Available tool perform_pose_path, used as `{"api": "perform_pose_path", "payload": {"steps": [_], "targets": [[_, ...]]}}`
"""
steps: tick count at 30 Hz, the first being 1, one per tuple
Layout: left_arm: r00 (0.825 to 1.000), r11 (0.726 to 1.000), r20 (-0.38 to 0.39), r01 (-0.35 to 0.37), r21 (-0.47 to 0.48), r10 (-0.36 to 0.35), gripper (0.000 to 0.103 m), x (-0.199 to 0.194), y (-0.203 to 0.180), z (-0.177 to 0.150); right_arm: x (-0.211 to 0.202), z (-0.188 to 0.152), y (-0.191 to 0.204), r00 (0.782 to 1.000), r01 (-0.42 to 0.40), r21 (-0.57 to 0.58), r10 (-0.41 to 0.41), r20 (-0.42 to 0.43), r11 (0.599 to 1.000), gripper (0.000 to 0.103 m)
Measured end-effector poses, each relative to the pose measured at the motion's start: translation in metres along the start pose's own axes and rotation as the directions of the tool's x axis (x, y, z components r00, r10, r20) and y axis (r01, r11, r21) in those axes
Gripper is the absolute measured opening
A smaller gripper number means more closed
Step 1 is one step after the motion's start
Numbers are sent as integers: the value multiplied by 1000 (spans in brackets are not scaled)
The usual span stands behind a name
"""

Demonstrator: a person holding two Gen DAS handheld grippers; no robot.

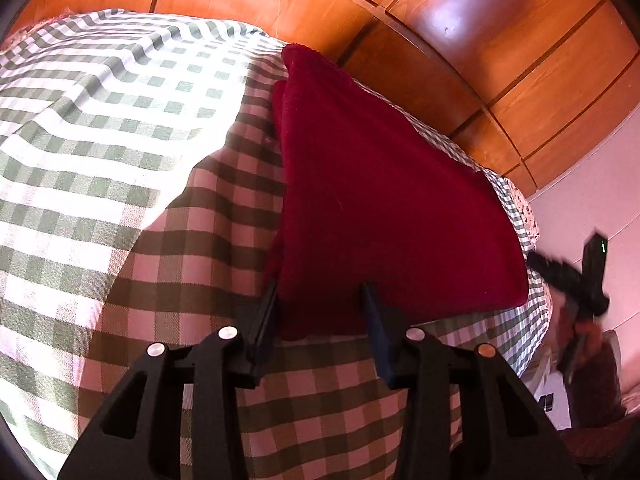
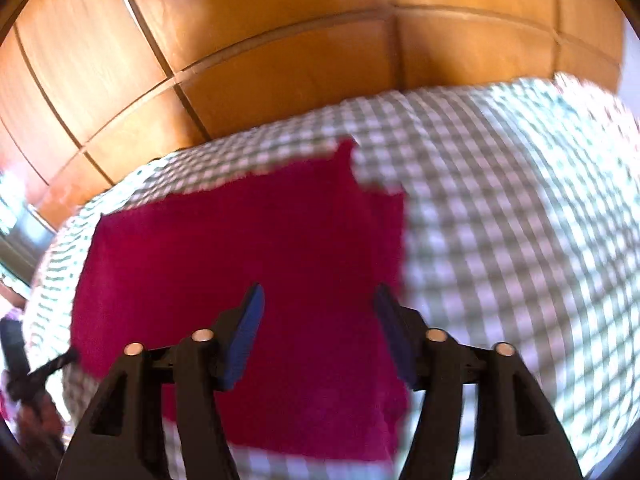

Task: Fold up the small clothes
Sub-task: 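Grasp the folded shirt edge again with the right tool and lift it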

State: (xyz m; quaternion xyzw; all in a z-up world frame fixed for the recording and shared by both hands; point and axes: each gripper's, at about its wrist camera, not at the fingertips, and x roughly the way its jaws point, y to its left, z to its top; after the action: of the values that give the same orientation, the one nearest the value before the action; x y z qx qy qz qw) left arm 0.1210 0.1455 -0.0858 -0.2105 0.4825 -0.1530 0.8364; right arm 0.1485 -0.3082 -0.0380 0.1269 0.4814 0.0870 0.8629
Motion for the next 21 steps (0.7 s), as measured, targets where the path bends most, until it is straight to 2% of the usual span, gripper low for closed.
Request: {"api": "perform_pose_path", "payload": {"steps": [1,4,6,7,8,10,14,19,20,21], "targets": [[1000,1000,1,-7,2,7,38,0,-1,0,-6,-12,-6,1000,-13,15,13,-9,1000,60],[1000,1000,-2,-18,-8,18,27,2,0,0,-10,-47,-17,998,-37,52,40,-51,998,60],[1000,1000,-2,-23,-6,23,11,1,-2,1,-3,-67,-17,995,-40,66,46,-88,997,56],[1000,1000,1,-30,0,30,10,-2,-3,-2,1,-73,-16,995,-11,60,16,-96,998,38],[999,999,4,-40,12,40,8,-6,-5,-3,2,-76,-16,996,5,58,0,-93,998,24],[999,998,5,-52,36,52,7,-15,-10,-6,-8,-73,-17,998,-13,73,18,-67,997,15],[998,997,-18,-55,59,56,7,-34,-17,-22,-39,-70,-12,999,-34,10,34,-23,999,12],[994,995,-74,-82,54,86,7,-44,-17,-51,-47,-104,-17,990,-52,-24,48,-133,998,12],[993,996,-79,-88,35,90,9,-43,-14,-54,-47,-110,-19,987,-54,-15,51,-149,998,12],[993,996,-77,-84,27,85,17,-43,-12,-54,-46,-116,-21,985,-57,-4,55,-164,998,12]]}}
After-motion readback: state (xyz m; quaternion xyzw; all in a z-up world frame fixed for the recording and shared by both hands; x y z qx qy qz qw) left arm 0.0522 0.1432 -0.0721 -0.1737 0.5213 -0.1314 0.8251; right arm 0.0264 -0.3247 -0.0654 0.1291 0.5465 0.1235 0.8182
